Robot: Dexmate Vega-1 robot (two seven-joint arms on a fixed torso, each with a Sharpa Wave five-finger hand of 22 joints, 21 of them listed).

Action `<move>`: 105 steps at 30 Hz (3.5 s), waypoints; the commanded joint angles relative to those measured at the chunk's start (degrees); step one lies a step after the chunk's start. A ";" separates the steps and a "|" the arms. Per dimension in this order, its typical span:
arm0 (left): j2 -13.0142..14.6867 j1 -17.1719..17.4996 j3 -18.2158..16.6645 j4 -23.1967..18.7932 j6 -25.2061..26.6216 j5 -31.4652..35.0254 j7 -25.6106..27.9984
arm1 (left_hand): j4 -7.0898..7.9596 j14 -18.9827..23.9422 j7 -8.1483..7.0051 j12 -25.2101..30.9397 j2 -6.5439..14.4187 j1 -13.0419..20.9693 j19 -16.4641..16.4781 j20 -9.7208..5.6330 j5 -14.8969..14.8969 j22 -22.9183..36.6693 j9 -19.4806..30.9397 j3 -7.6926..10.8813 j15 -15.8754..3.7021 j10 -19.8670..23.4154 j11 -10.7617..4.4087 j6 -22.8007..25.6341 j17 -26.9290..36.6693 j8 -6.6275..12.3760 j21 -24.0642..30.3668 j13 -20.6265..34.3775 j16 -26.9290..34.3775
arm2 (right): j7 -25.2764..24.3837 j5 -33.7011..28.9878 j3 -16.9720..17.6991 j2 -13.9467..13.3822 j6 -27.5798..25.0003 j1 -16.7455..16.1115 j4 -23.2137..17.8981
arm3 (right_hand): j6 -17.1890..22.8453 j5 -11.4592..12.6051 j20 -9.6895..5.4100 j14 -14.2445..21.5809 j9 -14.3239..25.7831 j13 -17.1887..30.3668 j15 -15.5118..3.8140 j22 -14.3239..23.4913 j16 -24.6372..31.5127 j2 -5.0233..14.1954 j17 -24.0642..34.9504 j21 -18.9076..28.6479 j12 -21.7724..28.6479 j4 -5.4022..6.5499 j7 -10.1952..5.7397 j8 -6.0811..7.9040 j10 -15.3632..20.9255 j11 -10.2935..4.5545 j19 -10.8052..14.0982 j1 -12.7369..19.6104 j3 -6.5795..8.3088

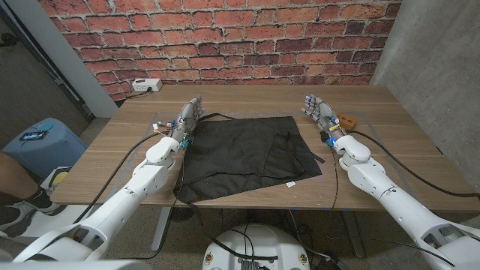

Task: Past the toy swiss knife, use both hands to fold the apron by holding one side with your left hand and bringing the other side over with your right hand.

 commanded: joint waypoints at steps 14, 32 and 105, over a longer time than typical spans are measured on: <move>1.37 2.52 0.40 -3.93 -0.01 1.65 1.38 | -0.27 -0.09 -0.24 0.35 -0.03 1.06 0.36 0.19 0.38 0.10 0.12 0.36 0.47 -0.03 0.45 0.53 0.07 0.34 0.30 0.13 0.33 | 0.38 -0.21 -0.41 0.29 0.39 0.21 0.43 | 0.54 0.34 -2.15 0.54 0.07 0.09 -0.98 0.18 0.45 -0.09 -0.06 -0.08 0.30 0.02 -0.03 0.25 0.60 0.03 0.60 0.60 0.44; 5.61 8.19 -0.66 -12.14 1.01 2.92 3.52 | -0.67 -0.27 -0.24 0.26 -0.09 1.45 0.13 0.21 0.48 0.09 0.12 0.43 0.55 -0.36 0.36 0.22 0.05 0.23 0.25 0.11 0.28 | 0.22 -1.17 -0.54 -0.19 0.78 0.40 0.57 | 0.55 0.33 -2.11 0.27 0.07 0.09 -0.89 0.19 0.49 0.01 -0.20 -0.42 0.23 -0.09 0.03 0.21 0.30 -0.05 0.63 0.77 0.54; 29.82 40.75 -22.97 -40.77 6.65 18.80 5.30 | -4.42 -4.54 -3.13 0.30 0.39 5.69 -4.59 -0.39 3.98 0.13 0.00 2.94 -2.23 -1.40 -3.06 0.48 0.05 0.43 -0.27 -0.18 0.05 | 3.96 -2.78 -2.76 1.95 2.01 5.63 7.74 | 0.36 0.36 -2.23 -0.07 0.06 0.07 -1.02 0.21 0.85 0.06 -0.75 -1.31 0.31 -0.43 -0.06 0.08 0.04 -0.18 0.88 1.30 0.77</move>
